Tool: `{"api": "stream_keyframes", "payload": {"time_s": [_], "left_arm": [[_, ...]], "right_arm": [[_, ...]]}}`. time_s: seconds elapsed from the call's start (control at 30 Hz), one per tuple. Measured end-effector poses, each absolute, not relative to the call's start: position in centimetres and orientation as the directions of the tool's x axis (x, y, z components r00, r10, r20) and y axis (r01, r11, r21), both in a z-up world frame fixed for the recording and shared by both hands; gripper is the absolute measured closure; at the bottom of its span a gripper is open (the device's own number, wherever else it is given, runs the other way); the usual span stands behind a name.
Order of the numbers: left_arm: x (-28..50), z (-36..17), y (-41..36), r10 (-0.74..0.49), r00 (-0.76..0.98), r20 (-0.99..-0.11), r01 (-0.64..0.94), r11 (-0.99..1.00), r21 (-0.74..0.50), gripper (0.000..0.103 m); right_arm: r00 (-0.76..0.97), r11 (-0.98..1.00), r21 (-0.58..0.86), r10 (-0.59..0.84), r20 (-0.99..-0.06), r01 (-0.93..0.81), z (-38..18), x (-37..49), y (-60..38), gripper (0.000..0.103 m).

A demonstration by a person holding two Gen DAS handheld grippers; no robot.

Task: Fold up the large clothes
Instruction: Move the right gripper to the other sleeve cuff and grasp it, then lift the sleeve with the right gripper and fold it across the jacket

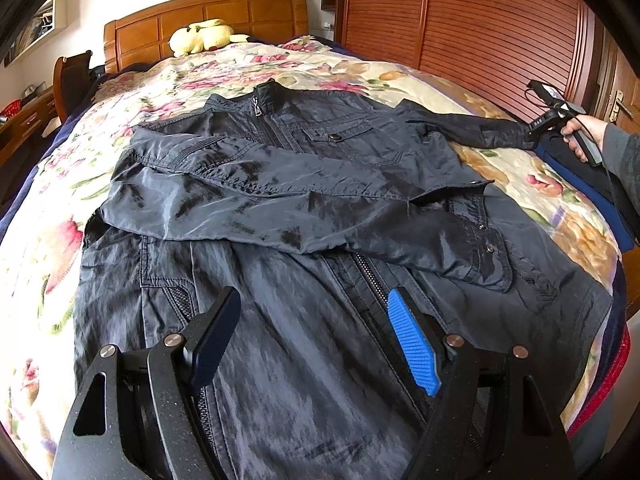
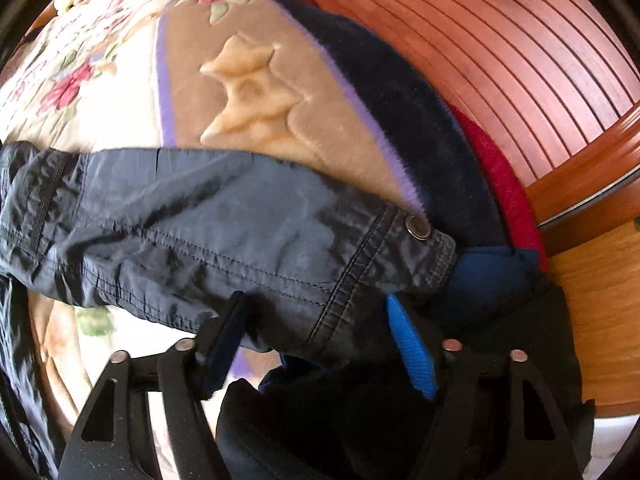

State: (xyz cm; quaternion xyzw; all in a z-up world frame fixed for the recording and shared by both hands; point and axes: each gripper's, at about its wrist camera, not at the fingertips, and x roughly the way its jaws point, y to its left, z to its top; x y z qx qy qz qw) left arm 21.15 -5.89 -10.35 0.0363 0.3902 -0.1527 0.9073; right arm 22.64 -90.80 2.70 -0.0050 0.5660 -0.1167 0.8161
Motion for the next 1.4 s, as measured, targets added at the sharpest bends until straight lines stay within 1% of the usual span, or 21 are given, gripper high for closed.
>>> {"api": "stream_keyframes", "payload": {"time_s": [0.07,0.13,0.23,0.27,0.4,0.53,0.73,1.07,1.4], "left_arm": [[21.1,-10.3,-5.8,-0.247,0.648,-0.72,0.303,0.951,-0.053,0.026],[21.1,-10.3,-5.7,-0.248,0.65,-0.718,0.303,0.951,-0.055,0.026],[21.1,-10.2,-5.7,-0.251,0.652,-0.716,0.305,0.951,-0.055,0.026],[21.1,-10.2,-5.7,-0.251,0.653,-0.715,0.305,0.951,-0.055,0.026],[21.0,-10.1,-5.7,-0.255,0.653,-0.713,0.309,0.949,-0.057,0.026],[20.9,-9.9,-5.7,-0.259,0.656,-0.709,0.311,0.949,-0.059,0.026],[20.5,-9.2,-5.5,-0.266,0.668,-0.695,0.31,0.948,-0.066,0.026],[19.4,-7.6,-4.4,-0.286,0.696,-0.658,0.315,0.946,-0.078,0.026],[18.0,-6.1,-2.5,-0.291,0.727,-0.622,0.306,0.948,-0.086,0.026]], "right_arm": [[0.325,0.97,-0.166,-0.216,-0.921,0.175,2.2,22.7,-90.4,0.043],[0.326,0.971,-0.175,-0.22,-0.919,0.161,1.8,22.7,-90.0,0.058],[0.344,0.973,-0.189,-0.223,-0.912,0.13,1.7,22.7,-89.5,0.072],[0.352,0.974,-0.192,-0.224,-0.909,0.123,1.7,22.6,-89.3,0.073],[0.431,0.969,-0.22,-0.246,-0.868,0.11,3.0,22.1,-88.1,0.087],[0.547,0.967,-0.238,-0.25,-0.799,0.096,5.6,21.5,-85.9,0.09],[0.644,0.961,-0.272,-0.231,-0.73,0.037,9.2,19.6,-80.7,0.091],[0.737,0.931,-0.346,-0.151,-0.659,-0.118,14.5,14.3,-70.7,0.092],[0.796,0.883,-0.42,-0.096,-0.598,-0.209,19.6,7.9,-62.6,0.092]]}}
